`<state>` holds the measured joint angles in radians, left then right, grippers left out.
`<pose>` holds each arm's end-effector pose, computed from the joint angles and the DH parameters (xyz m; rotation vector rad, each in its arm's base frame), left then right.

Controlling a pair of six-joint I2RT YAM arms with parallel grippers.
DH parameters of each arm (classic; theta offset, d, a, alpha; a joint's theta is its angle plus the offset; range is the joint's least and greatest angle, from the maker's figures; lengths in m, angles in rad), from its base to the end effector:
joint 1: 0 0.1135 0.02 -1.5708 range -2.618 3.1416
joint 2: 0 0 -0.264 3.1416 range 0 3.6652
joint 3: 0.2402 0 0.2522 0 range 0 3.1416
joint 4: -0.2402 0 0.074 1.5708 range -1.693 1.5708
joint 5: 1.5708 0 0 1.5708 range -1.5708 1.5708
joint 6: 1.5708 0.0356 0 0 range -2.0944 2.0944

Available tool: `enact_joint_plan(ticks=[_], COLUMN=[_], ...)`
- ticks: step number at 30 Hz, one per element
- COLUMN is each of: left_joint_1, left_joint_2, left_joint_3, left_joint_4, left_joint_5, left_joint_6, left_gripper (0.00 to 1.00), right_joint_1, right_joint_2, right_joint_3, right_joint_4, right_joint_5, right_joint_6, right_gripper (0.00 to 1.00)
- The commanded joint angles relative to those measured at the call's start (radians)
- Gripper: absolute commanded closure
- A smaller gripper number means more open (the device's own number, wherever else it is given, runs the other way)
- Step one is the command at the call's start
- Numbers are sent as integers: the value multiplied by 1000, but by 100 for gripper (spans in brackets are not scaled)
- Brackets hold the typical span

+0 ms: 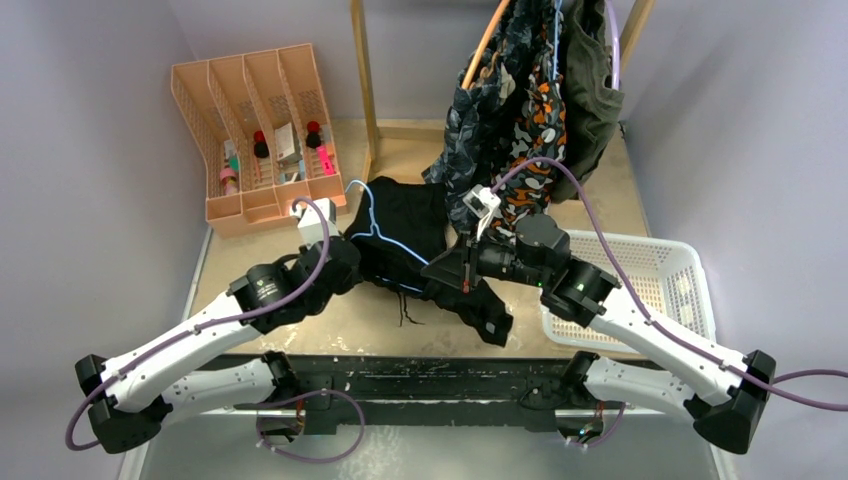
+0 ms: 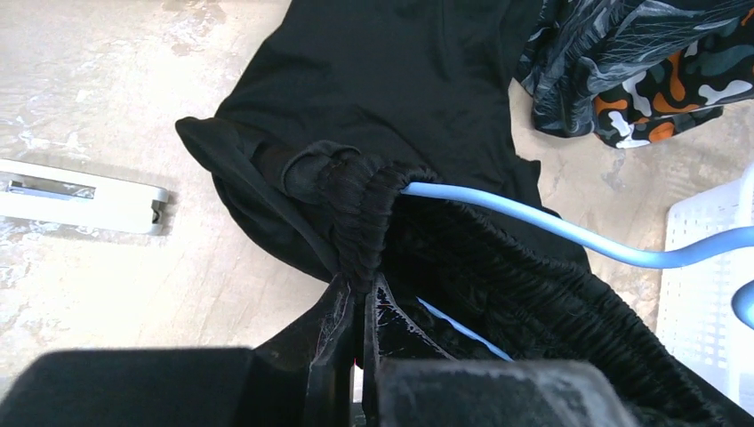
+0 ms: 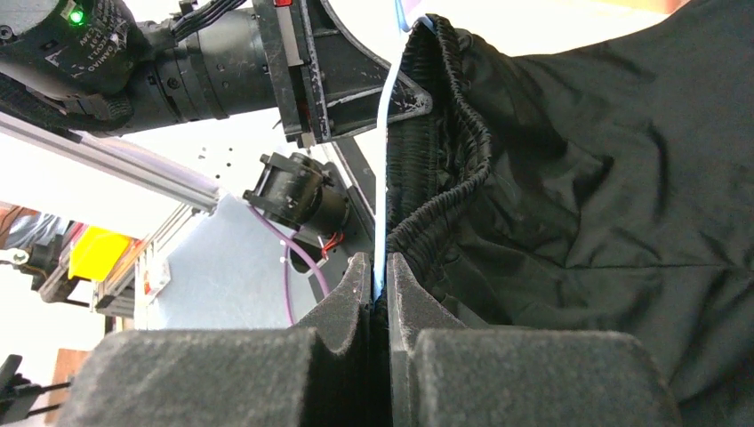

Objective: Remove the shorts from the hanger

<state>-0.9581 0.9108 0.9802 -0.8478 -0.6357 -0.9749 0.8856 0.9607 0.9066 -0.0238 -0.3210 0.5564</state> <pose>0.1159 -0.1281 0.3268 -0.3170 2.1685 -0.3415 0.1331 0.1806 0.3681 -0.5644 1.7424 1.3263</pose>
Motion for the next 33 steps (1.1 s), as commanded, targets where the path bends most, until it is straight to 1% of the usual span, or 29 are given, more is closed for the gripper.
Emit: enact_joint_plan(ticks=[1, 2, 3, 5, 8, 10, 14, 15, 17, 20, 21, 23, 24, 26, 28, 30, 33], left_joint_1=[1, 0, 1, 0, -1, 0, -1, 0, 0, -1, -1, -1, 0, 0, 0, 1, 0], left_joint_2=[-22, -32, -48, -88, -133, -119, -49, -37, -24, -27, -30, -31, -32, -38, -46, -53, -58], left_joint_3=[47, 48, 45, 30, 16, 37, 69, 68, 58, 35, 27, 13, 6, -12, -31, -50, -78], left_joint_4=[-18, -24, -19, 27, 157, 173, 104, 93, 103, 137, 143, 137, 130, 124, 115, 107, 92], left_joint_5=[-55, -71, -80, -79, 31, 70, 73, 69, 77, 90, 86, 76, 71, 68, 54, 40, 21], left_joint_6=[38, 34, 34, 55, 151, 176, 187, 182, 178, 169, 164, 147, 136, 119, 95, 70, 37], left_gripper=[100, 100, 100, 100, 100, 100, 100, 100, 100, 100, 100, 100, 100, 100, 100, 100, 100], right_joint_1=[7, 8, 8, 9, 9, 9, 9, 9, 9, 9, 10, 19, 25, 35, 47, 63, 85], right_joint_2=[-20, -2, 19, 63, 111, 139, 190, 204, 233, 266, 278, 299, 310, 339, 352, 357, 355], right_joint_3=[29, 42, 50, 53, 93, 109, 125, 126, 130, 110, 104, 87, 80, 69, 19, -7, -19], right_joint_4=[62, 45, 39, 37, 60, 68, 71, 65, 62, 107, 118, 114, 104, 92, 112, 124, 117], right_joint_5=[22, 26, 18, -11, -56, -76, -75, -86, -108, -140, -138, -86, -71, -48, -39, -16, 46], right_joint_6=[5, -5, -11, -23, -17, -18, -25, -29, -35, -4, 7, 27, 22, 25, 38, 50, 50], right_gripper=[100, 100, 97, 87, 80, 76, 72, 70, 69, 69, 67, 60, 58, 57, 56, 50, 47])
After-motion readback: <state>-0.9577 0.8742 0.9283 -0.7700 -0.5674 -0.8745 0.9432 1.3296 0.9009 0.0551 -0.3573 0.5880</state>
